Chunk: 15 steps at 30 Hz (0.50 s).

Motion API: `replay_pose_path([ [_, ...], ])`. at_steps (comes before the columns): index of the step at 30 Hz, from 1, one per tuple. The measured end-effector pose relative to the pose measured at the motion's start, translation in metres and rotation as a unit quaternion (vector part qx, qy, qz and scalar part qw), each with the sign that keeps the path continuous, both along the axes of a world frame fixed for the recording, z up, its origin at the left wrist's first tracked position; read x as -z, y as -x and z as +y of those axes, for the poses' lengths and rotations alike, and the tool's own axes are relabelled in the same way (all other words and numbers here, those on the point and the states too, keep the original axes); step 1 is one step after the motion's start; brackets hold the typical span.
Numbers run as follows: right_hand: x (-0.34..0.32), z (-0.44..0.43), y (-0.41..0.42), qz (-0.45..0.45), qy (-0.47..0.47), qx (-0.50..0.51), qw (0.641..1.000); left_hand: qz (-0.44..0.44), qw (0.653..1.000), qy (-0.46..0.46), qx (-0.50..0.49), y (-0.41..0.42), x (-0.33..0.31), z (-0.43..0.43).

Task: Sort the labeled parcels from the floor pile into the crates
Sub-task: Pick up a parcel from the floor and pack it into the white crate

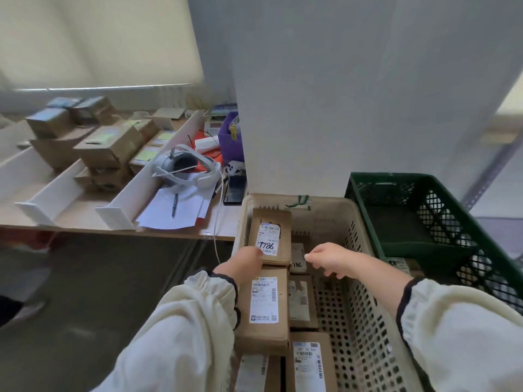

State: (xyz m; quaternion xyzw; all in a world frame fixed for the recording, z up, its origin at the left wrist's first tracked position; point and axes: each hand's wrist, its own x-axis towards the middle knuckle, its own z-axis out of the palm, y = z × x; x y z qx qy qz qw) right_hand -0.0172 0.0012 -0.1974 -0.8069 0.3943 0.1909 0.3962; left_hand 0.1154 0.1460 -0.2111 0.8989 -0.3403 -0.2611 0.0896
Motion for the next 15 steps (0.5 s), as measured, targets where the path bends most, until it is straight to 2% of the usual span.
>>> replay_pose_path([
  [8,-0.005,0.006,0.007,-0.012,-0.022,-0.024,0.999,0.032,0.996,0.084,-0.020,0.015,-0.015,0.020],
  [15,-0.007,0.035,-0.012,-0.075,-0.008,-0.093,0.993,0.043,0.989,0.103,-0.092,0.003,-0.007,0.086],
])
